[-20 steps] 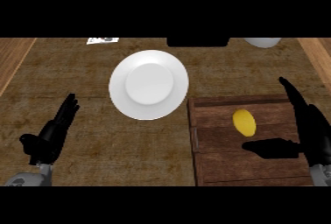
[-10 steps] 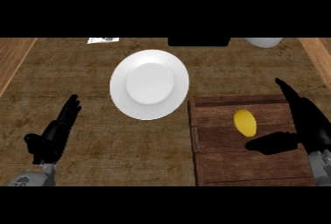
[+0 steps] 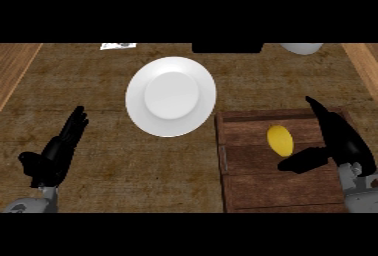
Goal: Pick the lemon from the tray and place it in the plate
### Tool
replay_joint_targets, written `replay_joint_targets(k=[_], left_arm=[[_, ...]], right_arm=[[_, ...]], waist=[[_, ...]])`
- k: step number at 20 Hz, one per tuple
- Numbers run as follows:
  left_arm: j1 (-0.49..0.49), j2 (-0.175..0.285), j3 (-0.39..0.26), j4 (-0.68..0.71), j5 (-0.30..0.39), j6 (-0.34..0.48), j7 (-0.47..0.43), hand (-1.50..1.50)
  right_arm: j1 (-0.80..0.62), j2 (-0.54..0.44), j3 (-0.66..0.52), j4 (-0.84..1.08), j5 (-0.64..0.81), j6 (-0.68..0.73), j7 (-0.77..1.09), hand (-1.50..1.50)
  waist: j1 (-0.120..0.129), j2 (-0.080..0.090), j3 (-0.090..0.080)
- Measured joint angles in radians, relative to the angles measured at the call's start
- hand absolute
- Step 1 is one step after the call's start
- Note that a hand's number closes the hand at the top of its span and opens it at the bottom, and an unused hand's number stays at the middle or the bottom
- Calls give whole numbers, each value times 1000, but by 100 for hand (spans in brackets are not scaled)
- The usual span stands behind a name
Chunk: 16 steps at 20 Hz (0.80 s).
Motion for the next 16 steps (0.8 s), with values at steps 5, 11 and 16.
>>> replay_joint_targets(k=[5,11,16], left_arm=[[-3,-21,18,4,-24,-13,-5,0],[12,-51,32,15,-59,-30,-21,0],[-4,-65,51,41,-72,-45,-34,0]], right_arm=[[-29,69,3,91,76,25,-11,-150],[-16,110,-46,190,139,53,-80,-150],[-33,149,-63,269,140,91,-187,150]], waist=[[1,0,0],[-1,0,0],[-1,0,0]])
